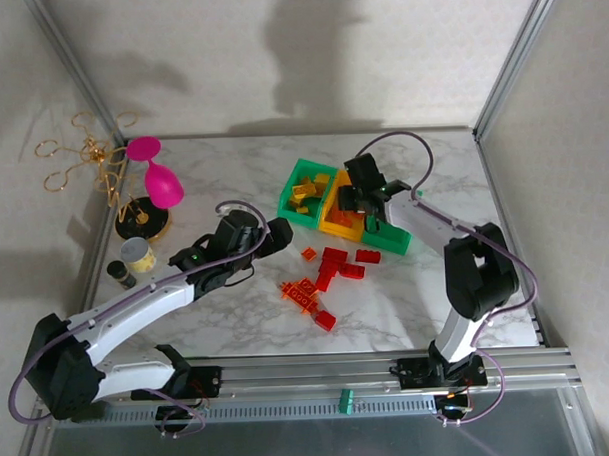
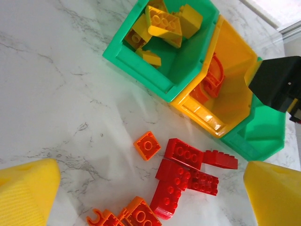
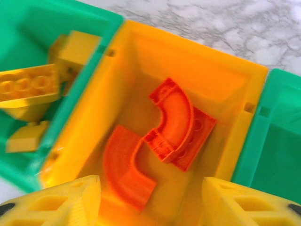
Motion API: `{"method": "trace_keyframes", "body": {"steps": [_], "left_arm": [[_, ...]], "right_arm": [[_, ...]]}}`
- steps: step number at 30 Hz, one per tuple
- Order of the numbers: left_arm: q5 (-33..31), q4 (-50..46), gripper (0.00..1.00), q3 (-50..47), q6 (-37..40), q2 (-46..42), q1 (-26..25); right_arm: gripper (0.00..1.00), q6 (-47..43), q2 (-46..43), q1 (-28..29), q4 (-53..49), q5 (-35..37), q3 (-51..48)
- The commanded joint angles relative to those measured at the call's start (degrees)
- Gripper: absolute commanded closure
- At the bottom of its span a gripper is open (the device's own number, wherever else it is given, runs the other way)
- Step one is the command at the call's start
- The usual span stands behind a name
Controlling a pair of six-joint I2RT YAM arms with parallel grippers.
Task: Sort the legos into containers by color
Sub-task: Place the lego in the container, then pick up the lego from the center of the table.
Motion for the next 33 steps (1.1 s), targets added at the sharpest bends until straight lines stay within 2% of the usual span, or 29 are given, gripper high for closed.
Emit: {"method": "trace_keyframes", "body": {"steps": [1, 6, 8, 12, 14, 18, 33], "left_arm": [[-1.94, -2.97, 0.00, -0.83, 0.00, -2.65, -0.60], [-4.33, -5.82, 0.00, -4.05, -1.30, -6.25, -0.64], [-5.13, -6.95, 0.00, -5.63, -1.89, -7.56, -0.65], [-6.73, -7.98, 0.00, -8.40, -3.98, -9.60, -0.49], [-6.58, -7.50, 0.00, -9.59, -5.14, -10.34, -0.50], [-6.47, -6.62, 0.00, -11.36, -6.58, -10.77, -0.51], [-9.31, -7.95, 0.00, -12.70, -7.99, -11.74, -0.52]], "right_arm": [[0.41, -0.15, -4.57, 3.43, -1.81, -2.82, -2.28], [0.38, 2.25, -6.96, 9.86, -2.76, -2.83, -6.21], [0.38, 3.30, -7.12, 14.43, -2.21, -2.99, -7.65], [0.36, 3.51, -4.81, 18.13, 0.01, -4.74, -9.04], [0.35, 1.89, -2.75, 18.87, 0.51, -7.00, -8.30], [0.33, -0.34, 1.69, 19.51, 0.76, -5.55, -6.22], [0.42, -3.48, 13.01, 20.39, -1.17, 0.24, 0.06]]}}
